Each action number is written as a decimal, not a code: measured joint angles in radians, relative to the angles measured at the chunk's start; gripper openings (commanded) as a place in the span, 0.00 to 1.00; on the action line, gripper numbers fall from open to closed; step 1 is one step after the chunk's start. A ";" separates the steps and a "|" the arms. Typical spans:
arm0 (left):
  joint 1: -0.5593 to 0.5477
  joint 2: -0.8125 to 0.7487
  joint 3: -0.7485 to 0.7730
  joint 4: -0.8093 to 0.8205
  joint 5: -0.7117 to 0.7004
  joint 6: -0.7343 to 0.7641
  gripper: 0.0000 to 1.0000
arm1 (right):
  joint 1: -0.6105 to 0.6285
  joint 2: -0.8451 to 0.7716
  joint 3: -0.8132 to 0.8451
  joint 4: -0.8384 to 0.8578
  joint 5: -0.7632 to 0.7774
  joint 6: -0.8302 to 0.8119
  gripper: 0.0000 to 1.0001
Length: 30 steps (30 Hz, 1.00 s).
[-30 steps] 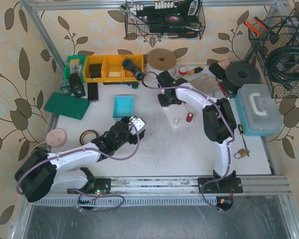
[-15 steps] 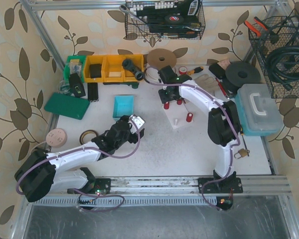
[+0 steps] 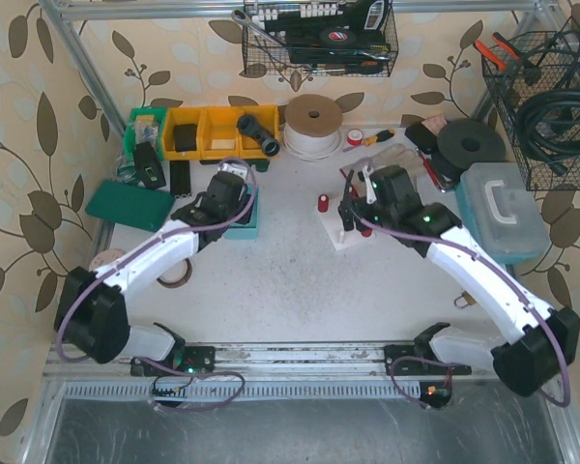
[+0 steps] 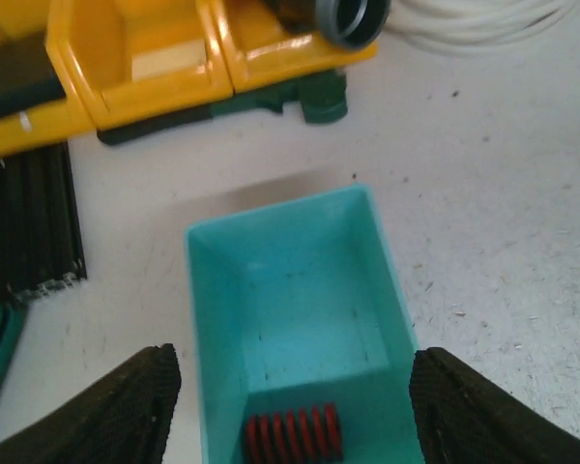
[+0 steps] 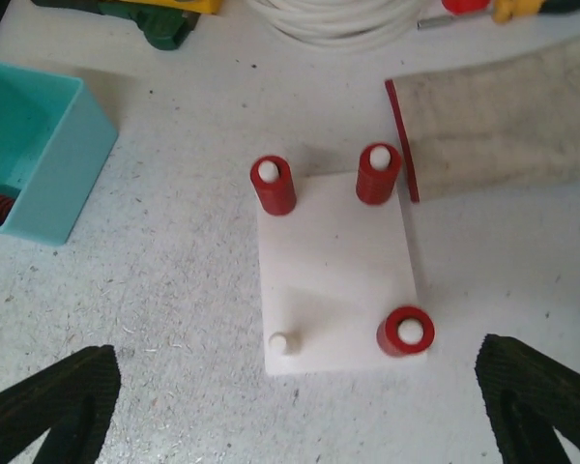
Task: Install the large spring
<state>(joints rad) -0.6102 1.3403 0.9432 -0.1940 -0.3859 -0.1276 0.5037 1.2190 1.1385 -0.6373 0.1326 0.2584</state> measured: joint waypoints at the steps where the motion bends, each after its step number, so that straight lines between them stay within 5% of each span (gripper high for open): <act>1: 0.018 0.031 0.030 -0.037 0.007 -0.003 0.63 | 0.000 -0.028 -0.038 0.015 0.005 0.005 1.00; 11: 0.104 0.282 0.340 -0.378 0.151 0.048 0.47 | 0.000 -0.171 -0.278 0.157 0.008 0.054 1.00; 30: 0.214 0.637 0.669 -0.786 0.479 0.662 0.56 | 0.001 -0.215 -0.301 0.242 -0.040 0.074 0.99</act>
<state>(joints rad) -0.3958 1.9778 1.6119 -0.9798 0.0933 0.5346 0.5045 1.0042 0.8375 -0.3954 0.0929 0.3325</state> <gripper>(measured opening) 0.550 0.989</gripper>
